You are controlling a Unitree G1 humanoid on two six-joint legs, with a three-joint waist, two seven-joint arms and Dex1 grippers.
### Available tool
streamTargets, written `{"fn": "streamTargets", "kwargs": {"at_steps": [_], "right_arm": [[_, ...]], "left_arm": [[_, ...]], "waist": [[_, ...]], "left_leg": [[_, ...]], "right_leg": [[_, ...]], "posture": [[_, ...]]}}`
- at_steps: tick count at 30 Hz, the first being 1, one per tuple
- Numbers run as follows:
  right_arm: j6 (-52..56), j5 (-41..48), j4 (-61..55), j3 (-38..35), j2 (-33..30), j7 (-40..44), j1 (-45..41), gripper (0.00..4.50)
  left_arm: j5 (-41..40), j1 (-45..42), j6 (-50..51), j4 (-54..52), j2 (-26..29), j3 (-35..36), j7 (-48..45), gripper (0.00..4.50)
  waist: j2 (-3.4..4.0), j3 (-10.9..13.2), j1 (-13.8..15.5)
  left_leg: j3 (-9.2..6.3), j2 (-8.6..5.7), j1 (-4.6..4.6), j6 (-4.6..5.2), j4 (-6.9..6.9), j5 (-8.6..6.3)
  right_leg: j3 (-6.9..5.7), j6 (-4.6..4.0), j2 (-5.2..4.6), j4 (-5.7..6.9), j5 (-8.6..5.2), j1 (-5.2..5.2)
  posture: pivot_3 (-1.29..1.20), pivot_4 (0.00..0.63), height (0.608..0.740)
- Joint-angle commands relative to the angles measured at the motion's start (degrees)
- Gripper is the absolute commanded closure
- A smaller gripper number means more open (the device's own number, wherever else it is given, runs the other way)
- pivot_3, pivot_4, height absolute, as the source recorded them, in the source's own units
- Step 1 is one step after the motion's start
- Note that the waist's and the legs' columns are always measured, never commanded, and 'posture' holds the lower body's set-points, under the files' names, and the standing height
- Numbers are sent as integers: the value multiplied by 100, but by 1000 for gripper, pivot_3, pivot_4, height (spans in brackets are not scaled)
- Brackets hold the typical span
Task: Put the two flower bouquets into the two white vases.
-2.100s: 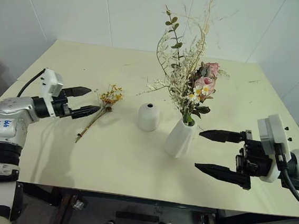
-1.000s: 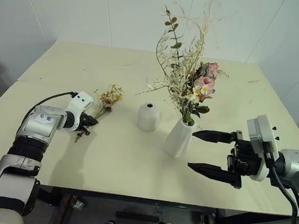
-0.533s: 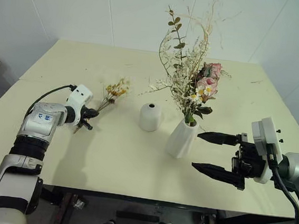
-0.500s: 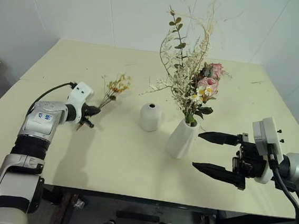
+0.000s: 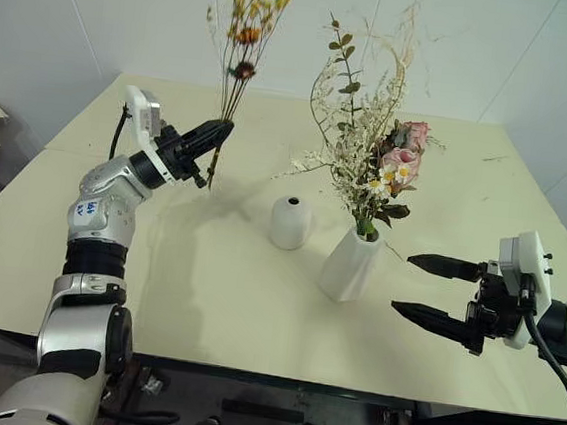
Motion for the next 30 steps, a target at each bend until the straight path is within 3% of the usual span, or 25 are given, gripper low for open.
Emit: {"fn": "streamTargets", "kwargs": {"at_steps": [1, 7, 17, 30], "right_arm": [[-179, -79, 52, -247, -36, 83, -6, 0], [-351, -311, 422, -92, 28, 181, -129, 0], [-1173, -1181, 2124, 419, 127, 506, -1051, 0], [-2908, -2265, 5097, 1266, 977, 1326, -3100, 0]], "left_arm": [[-320, -259, -246, 152, -135, 209, -323, 4471], [-773, -563, -540, 420, -640, 494, -774, 4471], [-1193, -1313, -1037, 1717, -1069, 1075, -1442, 4471], [-1061, -1577, -1442, 2649, -1239, 1279, -1594, 4471]], "waist": [[0, 0, -3], [-2, 1, 10], [-3, 3, -27], [-3, 5, -160]], "left_leg": [[0, 0, 1, 0, 0, 0], [0, 0, -1, 0, 8, 0], [2, -2, -3, 1, 32, 0], [1, -4, -3, 0, 25, 0]], "right_leg": [[0, 1, 0, 0, 0, 0], [0, 5, 0, 0, 3, 3], [1, 11, 1, -6, 12, 11], [5, 24, 1, -2, 21, 8]], "posture": [[0, 150, 740], [0, 150, 740], [0, 150, 740], [0, 150, 740]]}}
